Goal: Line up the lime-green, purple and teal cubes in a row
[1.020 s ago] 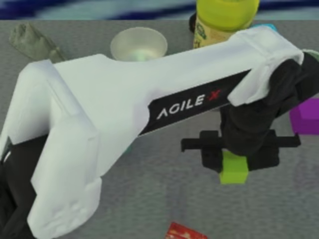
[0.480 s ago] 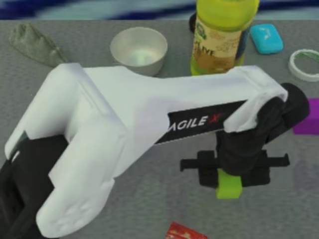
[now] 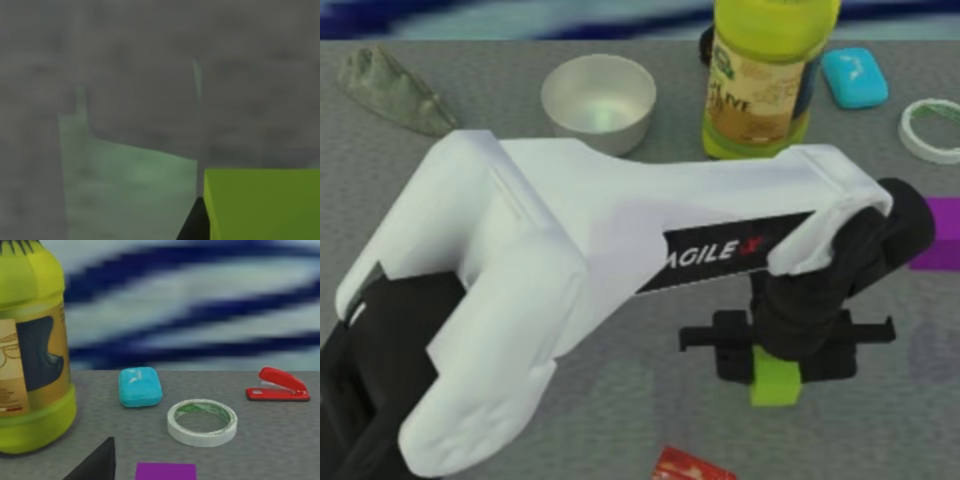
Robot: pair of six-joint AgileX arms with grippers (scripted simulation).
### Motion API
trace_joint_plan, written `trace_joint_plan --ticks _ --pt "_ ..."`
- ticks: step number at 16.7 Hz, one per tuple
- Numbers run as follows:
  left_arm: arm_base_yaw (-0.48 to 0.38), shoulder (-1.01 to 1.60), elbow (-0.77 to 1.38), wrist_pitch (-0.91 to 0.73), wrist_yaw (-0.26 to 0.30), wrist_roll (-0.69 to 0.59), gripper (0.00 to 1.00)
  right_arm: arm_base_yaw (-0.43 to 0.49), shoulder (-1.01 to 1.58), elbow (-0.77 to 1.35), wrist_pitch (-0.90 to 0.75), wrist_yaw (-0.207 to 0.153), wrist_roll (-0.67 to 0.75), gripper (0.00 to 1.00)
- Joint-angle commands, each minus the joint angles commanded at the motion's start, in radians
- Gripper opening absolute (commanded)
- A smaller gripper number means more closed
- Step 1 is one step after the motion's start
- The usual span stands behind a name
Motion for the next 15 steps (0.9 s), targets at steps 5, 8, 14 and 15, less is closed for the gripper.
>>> trace_joint_plan --ticks 5,8,14,15 --pt "0.000 0.000 0.000 0.000 0.000 0.000 0.60 0.000 0.000 0.000 0.000 0.000 0.000 1.00" --pt "0.000 0.000 0.000 0.000 0.000 0.000 0.83 0.000 0.000 0.000 0.000 0.000 0.000 1.00" --pt "0.000 0.000 0.000 0.000 0.000 0.000 1.00 0.000 0.000 0.000 0.000 0.000 0.000 1.00" --pt "0.000 0.000 0.000 0.000 0.000 0.000 1.00 0.000 0.000 0.000 0.000 0.000 0.000 1.00"
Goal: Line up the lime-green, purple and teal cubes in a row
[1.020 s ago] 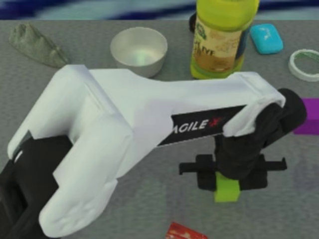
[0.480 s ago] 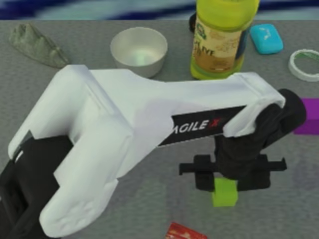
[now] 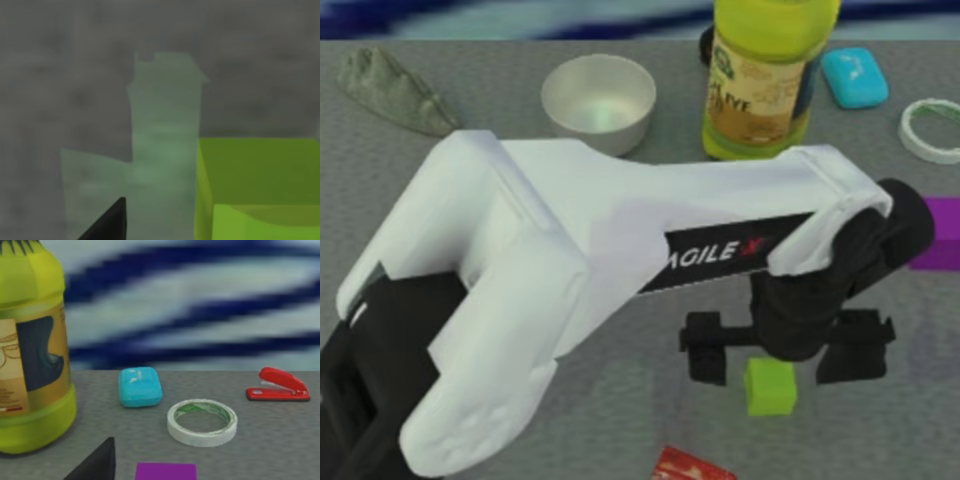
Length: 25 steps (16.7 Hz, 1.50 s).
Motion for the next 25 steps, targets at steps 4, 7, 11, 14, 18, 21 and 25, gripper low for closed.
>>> trace_joint_plan --ticks 4,7,11,14,18,21,25 --pt "0.000 0.000 0.000 0.000 0.000 0.000 1.00 0.000 0.000 0.000 0.000 0.000 0.000 1.00" --pt "0.001 -0.006 0.040 -0.041 0.000 -0.003 1.00 0.000 0.000 0.000 0.000 0.000 0.000 1.00" --pt "0.011 -0.031 0.162 -0.202 0.000 -0.008 1.00 0.000 0.000 0.000 0.000 0.000 0.000 1.00" --pt "0.014 -0.044 0.204 -0.248 -0.001 -0.007 1.00 0.000 0.000 0.000 0.000 0.000 0.000 1.00" --pt "0.008 -0.041 0.202 -0.245 -0.001 -0.007 1.00 0.000 0.000 0.000 0.000 0.000 0.000 1.00" --pt "0.036 -0.097 0.146 -0.206 -0.003 0.014 1.00 0.005 0.052 0.052 -0.038 -0.003 0.004 1.00" --pt "0.144 -0.310 -0.059 -0.078 -0.011 0.081 1.00 0.014 0.250 0.246 -0.168 -0.005 0.016 1.00"
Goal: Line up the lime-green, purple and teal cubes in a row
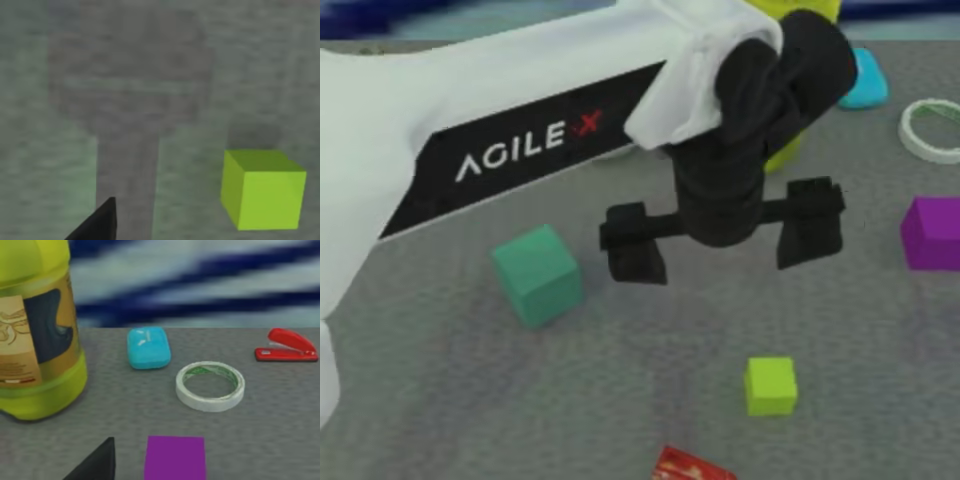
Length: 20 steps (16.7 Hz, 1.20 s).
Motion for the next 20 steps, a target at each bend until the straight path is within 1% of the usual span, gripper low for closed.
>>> trace_joint_plan --ticks 3,6,13,17,20 --pt "0.123 -0.242 -0.238 0.134 -0.003 0.078 1.00 0.006 0.248 0.214 -0.141 0.001 0.013 1.00" --pt "0.267 -0.529 -0.527 0.285 -0.001 0.181 1.00 0.013 0.562 0.453 -0.305 0.004 0.026 1.00" --pt "0.601 -1.273 -1.230 0.664 0.018 0.500 1.00 0.031 1.288 0.993 -0.695 0.009 0.056 1.00" --pt "0.754 -1.668 -1.542 0.881 0.029 0.698 1.00 0.039 1.592 1.252 -0.872 0.010 0.073 1.00" --pt "0.838 -1.886 -1.701 1.025 0.035 0.825 1.00 0.044 1.765 1.404 -0.965 0.009 0.082 1.00"
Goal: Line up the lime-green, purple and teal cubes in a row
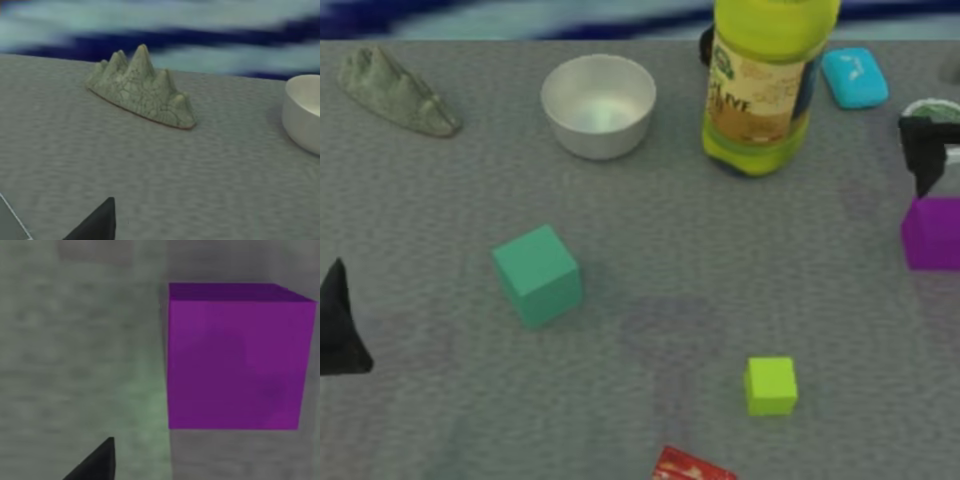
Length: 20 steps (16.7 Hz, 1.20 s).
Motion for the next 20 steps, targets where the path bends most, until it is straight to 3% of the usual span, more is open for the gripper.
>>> trace_joint_plan --ticks 4,11,20 --pt "0.059 -0.147 -0.105 0.118 0.004 0.102 1.00 0.003 0.117 0.112 -0.064 -0.001 0.007 1.00" --pt "0.063 -0.157 -0.112 0.128 0.004 0.110 1.00 -0.001 0.128 0.119 -0.065 -0.001 0.007 1.00" --pt "0.063 -0.157 -0.112 0.128 0.004 0.110 1.00 0.005 0.222 -0.079 0.230 -0.001 0.010 1.00"
